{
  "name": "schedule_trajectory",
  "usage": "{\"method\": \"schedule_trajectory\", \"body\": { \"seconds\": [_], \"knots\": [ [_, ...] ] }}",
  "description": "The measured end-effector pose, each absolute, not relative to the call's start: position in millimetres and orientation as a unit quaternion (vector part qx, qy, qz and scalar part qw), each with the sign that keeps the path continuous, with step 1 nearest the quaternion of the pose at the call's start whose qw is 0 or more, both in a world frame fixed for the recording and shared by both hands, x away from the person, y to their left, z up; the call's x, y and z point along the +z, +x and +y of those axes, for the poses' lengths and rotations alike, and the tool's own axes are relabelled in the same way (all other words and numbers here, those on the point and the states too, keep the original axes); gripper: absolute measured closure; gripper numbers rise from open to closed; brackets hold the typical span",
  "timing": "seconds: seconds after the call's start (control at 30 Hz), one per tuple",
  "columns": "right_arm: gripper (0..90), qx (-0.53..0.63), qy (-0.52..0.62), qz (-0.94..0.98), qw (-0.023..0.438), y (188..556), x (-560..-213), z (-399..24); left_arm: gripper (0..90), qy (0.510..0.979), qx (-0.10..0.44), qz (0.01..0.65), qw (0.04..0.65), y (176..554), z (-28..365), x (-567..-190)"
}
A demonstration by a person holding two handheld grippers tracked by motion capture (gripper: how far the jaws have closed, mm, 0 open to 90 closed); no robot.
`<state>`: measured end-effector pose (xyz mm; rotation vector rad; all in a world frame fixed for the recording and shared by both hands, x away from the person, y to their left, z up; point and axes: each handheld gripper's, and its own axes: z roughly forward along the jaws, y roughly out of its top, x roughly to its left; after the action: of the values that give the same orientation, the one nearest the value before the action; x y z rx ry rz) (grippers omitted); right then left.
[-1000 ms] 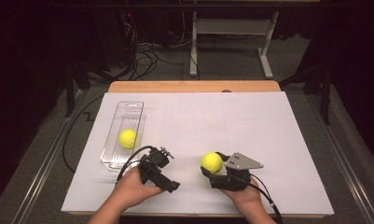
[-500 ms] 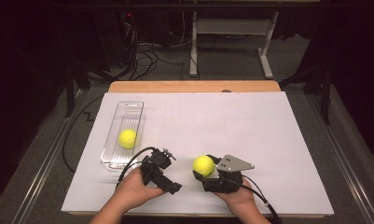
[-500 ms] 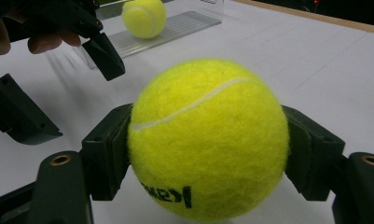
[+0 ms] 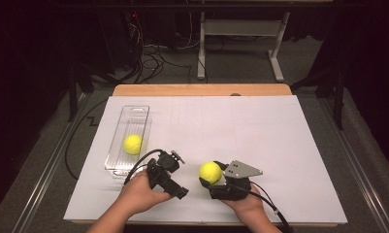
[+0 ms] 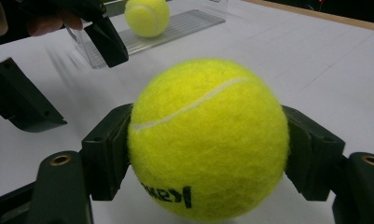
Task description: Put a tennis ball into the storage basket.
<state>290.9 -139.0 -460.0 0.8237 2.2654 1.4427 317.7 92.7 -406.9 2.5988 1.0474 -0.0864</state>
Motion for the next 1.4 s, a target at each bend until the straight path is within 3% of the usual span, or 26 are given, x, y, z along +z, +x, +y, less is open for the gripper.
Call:
{"method": "schedule_trajectory", "body": {
  "seconds": [0.17, 0.57, 1.4],
  "knots": [
    [26.9, 0.505, 0.285, 0.797, 0.167, 289, -460, -138, 0.8, 0.914, -0.064, 0.371, 0.15, 324, 88, -402],
    [26.9, 0.504, 0.282, 0.799, 0.168, 288, -461, -136, 0.8, 0.913, -0.08, 0.386, 0.11, 333, 88, -391],
    [26.9, 0.506, 0.285, 0.797, 0.165, 287, -460, -134, 0.9, 0.895, -0.13, 0.408, 0.123, 356, 84, -376]
  ]
}}
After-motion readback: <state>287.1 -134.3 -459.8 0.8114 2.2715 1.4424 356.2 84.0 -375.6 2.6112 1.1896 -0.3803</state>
